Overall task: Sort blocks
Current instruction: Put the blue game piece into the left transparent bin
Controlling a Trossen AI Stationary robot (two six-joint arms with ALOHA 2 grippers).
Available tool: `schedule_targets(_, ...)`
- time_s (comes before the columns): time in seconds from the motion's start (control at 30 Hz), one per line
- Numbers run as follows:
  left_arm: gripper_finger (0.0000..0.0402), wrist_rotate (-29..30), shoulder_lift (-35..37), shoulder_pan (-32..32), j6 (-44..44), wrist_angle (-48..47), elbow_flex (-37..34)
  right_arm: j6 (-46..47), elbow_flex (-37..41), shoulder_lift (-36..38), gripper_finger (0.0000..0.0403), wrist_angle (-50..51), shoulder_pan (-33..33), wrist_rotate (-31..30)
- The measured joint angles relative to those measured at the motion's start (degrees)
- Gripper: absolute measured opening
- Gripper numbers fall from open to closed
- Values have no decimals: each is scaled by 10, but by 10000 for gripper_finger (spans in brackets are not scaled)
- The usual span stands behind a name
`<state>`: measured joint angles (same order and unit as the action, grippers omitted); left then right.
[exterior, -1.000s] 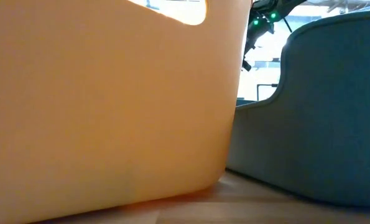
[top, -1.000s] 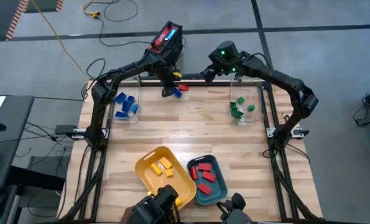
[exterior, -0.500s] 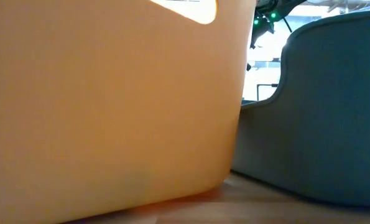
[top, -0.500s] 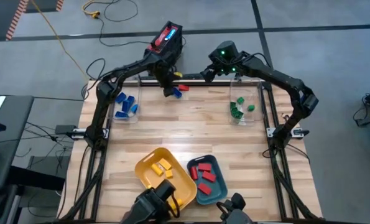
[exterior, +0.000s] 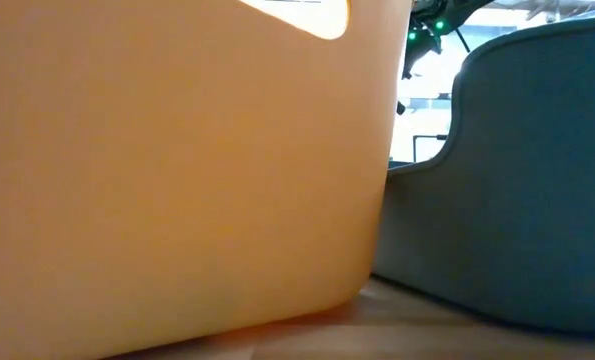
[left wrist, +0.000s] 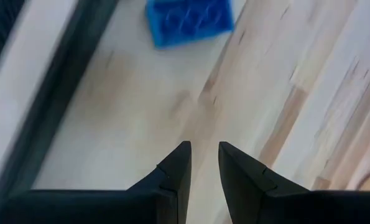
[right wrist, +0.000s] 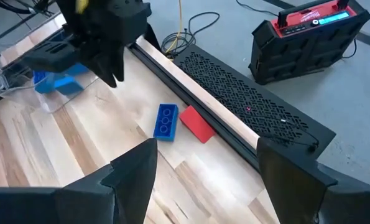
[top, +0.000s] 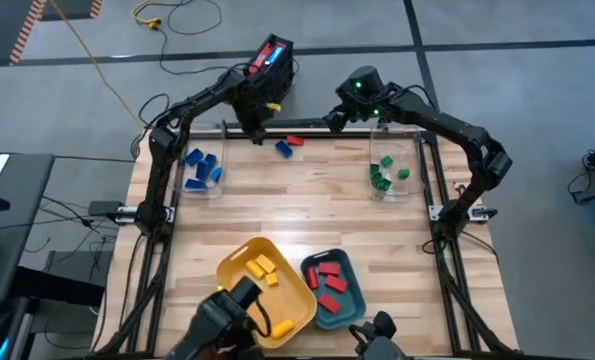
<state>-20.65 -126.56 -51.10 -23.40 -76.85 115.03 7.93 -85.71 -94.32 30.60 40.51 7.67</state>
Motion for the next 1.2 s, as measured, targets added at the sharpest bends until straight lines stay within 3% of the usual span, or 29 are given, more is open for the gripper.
schedule_targets(0.2, 71, 13, 49, -25, -6, 31, -110, 1, 1, 8, 290, 18, 3, -31)
schedule_targets(0.33, 53, 104, 150, -32, -33, 160, -246, 2, 0, 18, 290, 11, 13, -35)
schedule_targets(0.4, 45, 146, 201, -34, -92, 235, -312, 6, 0, 18, 290, 1, 17, -36)
schedule_targets(0.53, 39, 198, 265, -45, -331, 389, -430, 13, 0, 17, 290, -27, 21, -37)
schedule_targets(0.63, 38, 243, 270, -63, -373, 517, -481, 13, 0, 17, 290, -30, 18, -36)
schedule_targets(0.9, 38, 265, 261, -82, -334, 658, -498, 23, 0, 16, 290, -25, 6, -32)
schedule_targets(1.2, 24, 242, 260, -37, -384, 619, -436, 27, 0, 16, 290, -18, 3, -30)
